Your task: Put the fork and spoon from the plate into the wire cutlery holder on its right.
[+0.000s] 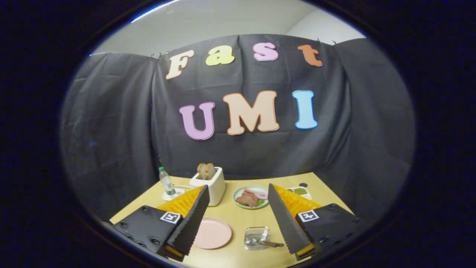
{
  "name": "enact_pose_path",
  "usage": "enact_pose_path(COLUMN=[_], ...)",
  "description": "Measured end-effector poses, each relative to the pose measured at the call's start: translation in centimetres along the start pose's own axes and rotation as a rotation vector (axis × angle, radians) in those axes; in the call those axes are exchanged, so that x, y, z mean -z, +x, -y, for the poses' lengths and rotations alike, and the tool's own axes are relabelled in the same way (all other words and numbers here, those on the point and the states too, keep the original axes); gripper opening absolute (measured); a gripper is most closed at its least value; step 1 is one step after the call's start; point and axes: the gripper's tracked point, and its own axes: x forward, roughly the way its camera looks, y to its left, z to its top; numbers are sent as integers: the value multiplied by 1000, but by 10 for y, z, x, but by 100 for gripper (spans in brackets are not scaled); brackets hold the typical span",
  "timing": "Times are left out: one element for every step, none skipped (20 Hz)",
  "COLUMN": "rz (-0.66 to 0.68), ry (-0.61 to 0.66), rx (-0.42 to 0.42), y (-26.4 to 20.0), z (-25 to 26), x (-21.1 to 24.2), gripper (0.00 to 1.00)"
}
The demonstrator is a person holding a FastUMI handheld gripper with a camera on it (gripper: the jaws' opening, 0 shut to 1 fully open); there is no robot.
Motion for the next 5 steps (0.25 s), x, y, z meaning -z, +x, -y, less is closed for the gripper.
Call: enact_pose_path(rz=[9,12,11,7,3], ry=[-5,-25,-47,-57,-57], rx=[-4,5,15,17,12], y=[-3,-5,-7,-8,-8], z=[-2,1,2,1,-2], x=[2,5,7,10,11], gripper=[98,98,98,98,98])
